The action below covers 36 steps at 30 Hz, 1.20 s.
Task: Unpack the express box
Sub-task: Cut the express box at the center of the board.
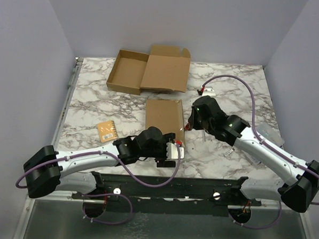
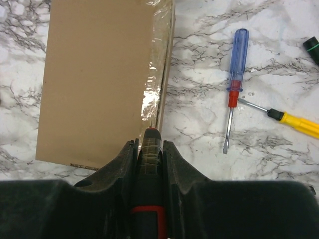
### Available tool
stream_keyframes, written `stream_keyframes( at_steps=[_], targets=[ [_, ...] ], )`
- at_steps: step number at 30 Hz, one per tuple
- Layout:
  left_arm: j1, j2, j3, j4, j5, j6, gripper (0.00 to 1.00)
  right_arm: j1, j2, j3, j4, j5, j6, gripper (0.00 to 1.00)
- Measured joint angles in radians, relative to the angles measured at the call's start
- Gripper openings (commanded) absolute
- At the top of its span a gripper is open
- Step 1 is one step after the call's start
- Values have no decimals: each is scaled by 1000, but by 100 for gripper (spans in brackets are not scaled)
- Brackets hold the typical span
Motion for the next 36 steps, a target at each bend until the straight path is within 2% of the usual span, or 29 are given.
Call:
stream_keyframes(
  at_steps=[4,12,21,36],
  targets=[
    [-1,19,-16,71,-70,19,76,19,4,0,-14,24,6,0],
    [0,97,-32,169,-113,-3,74,26,6,0,-27,53,6,0],
    [0,166,-32,214,-115,-34,73,28,6,0,-28,58,6,0],
    [0,209,-32,234,-185,-51,64,35,8,0,-27,57,8,0]
  ],
)
